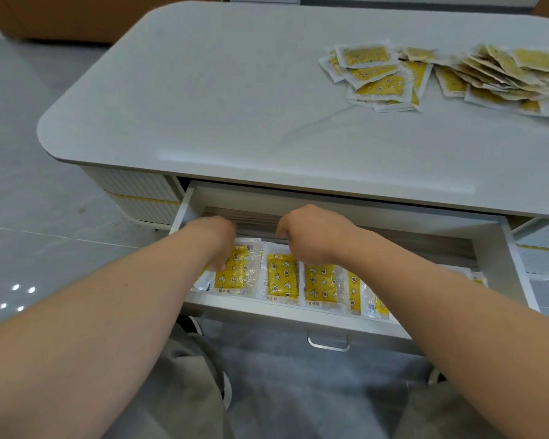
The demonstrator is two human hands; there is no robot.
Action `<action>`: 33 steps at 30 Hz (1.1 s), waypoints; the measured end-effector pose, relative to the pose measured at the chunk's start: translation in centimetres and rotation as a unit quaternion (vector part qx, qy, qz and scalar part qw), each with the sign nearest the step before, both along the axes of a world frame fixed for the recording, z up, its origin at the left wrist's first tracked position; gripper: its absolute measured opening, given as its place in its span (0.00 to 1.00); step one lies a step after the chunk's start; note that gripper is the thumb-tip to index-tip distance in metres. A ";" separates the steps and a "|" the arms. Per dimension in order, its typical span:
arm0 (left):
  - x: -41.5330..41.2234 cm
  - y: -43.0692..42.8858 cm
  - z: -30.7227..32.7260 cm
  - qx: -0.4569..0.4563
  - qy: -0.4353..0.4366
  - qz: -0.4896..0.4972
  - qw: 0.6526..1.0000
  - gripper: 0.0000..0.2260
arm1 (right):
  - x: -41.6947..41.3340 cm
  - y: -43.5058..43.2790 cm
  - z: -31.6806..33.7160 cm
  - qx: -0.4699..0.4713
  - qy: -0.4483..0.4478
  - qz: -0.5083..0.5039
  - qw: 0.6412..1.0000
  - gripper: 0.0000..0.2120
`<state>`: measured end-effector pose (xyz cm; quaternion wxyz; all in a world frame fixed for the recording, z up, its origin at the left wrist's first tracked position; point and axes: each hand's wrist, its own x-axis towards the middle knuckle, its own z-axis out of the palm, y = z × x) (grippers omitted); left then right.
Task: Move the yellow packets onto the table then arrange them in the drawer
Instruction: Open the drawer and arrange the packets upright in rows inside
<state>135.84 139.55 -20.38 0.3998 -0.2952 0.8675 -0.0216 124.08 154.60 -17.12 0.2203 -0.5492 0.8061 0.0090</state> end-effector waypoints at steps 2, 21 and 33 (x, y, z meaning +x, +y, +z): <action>-0.5 0.0 0.9 0.006 0.003 0.027 1.000 0.26 | -0.3 -0.1 0.4 -0.007 0.001 -0.001 1.000 0.20; -0.6 -1.7 0.6 0.074 0.055 0.115 0.989 0.13 | -1.0 -0.1 0.7 -0.026 -0.009 0.003 1.000 0.21; -0.5 -2.5 2.9 0.216 0.159 0.237 0.934 0.09 | -1.2 -0.5 0.0 -0.028 -0.006 0.002 1.000 0.18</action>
